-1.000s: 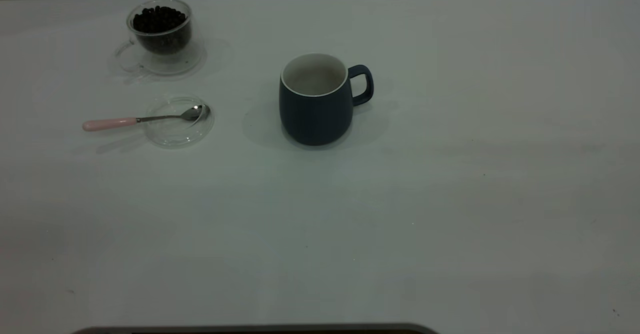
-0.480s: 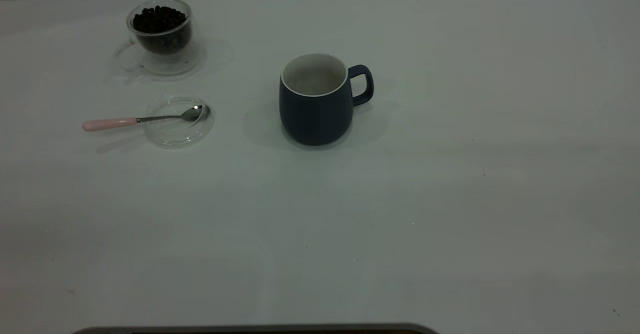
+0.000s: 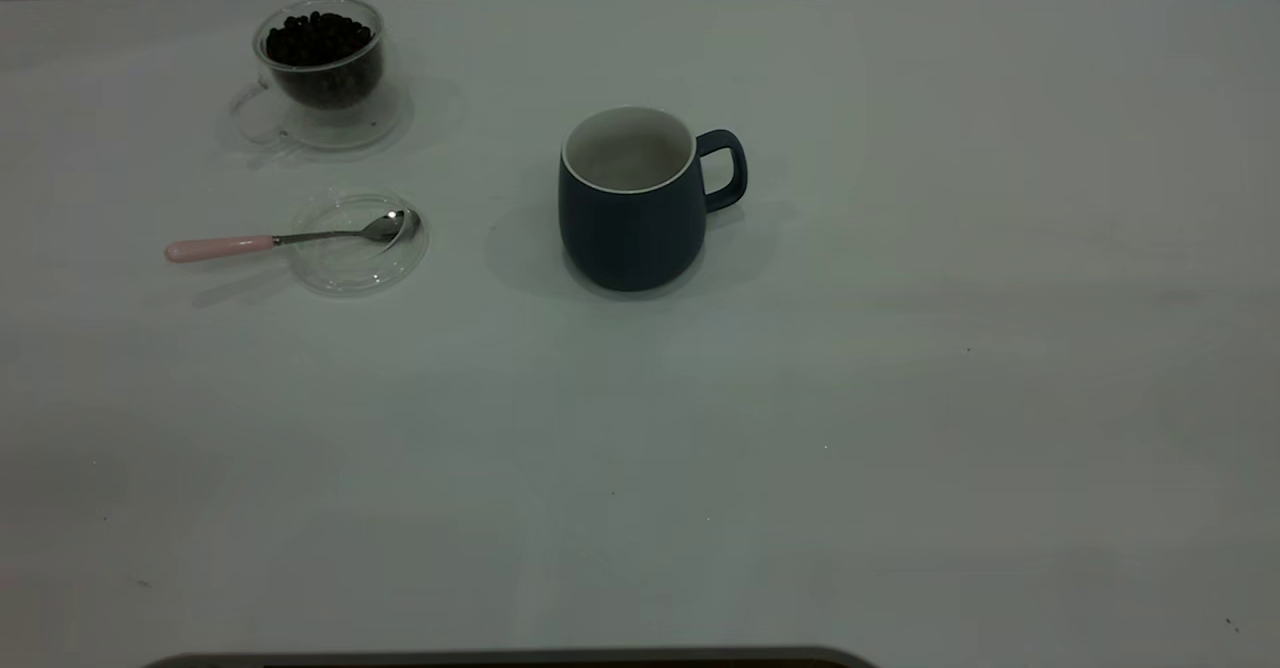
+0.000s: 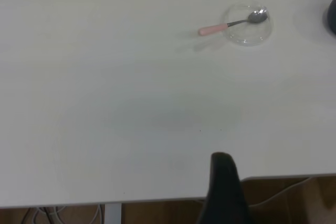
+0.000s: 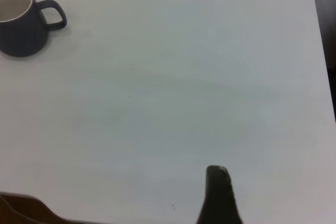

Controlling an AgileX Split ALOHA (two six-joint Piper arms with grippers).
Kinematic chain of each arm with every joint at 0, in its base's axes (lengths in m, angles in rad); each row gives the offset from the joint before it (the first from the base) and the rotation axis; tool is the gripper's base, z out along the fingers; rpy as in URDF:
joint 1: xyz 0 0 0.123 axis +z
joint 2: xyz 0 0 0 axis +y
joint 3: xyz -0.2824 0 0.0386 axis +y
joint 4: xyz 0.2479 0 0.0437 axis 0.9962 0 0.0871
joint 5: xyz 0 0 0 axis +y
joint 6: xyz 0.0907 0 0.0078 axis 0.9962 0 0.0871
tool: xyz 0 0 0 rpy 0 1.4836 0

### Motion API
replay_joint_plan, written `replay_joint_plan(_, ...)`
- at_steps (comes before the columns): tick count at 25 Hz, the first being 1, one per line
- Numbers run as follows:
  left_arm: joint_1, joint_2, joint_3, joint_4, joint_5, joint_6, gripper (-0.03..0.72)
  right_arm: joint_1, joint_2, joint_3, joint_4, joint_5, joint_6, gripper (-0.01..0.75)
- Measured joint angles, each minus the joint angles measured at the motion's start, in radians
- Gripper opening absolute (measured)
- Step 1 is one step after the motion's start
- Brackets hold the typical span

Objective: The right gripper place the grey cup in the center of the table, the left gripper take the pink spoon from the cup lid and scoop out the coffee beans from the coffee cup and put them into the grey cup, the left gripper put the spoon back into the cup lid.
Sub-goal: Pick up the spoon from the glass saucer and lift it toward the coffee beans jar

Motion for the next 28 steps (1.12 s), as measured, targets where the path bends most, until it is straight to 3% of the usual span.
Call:
replay_joint_plan(9, 0.0, 0.113, -0.024, 0.0, -0.042, -0.048, 0.586, 0.0, 0.0, 0.0, 0.0, 0.0, 0.0, 0.588)
replay_joint_plan(18, 0.0, 0.762, -0.262, -0.026, -0.307, -0.047, 0.589, 0.0, 0.0, 0.0, 0.0, 0.001, 0.0, 0.588)
replay_joint_plan(25, 0.0, 1.214, -0.422, -0.039, -0.423, -0.012, 0.707, -0.001, 0.0, 0.0, 0.0, 0.001, 0.0, 0.588)
replay_joint_plan(28, 0.004, 1.37, -0.466, -0.046, -0.458, 0.015, 0.718, -0.001, 0.0, 0.0, 0.0, 0.001, 0.0, 0.588)
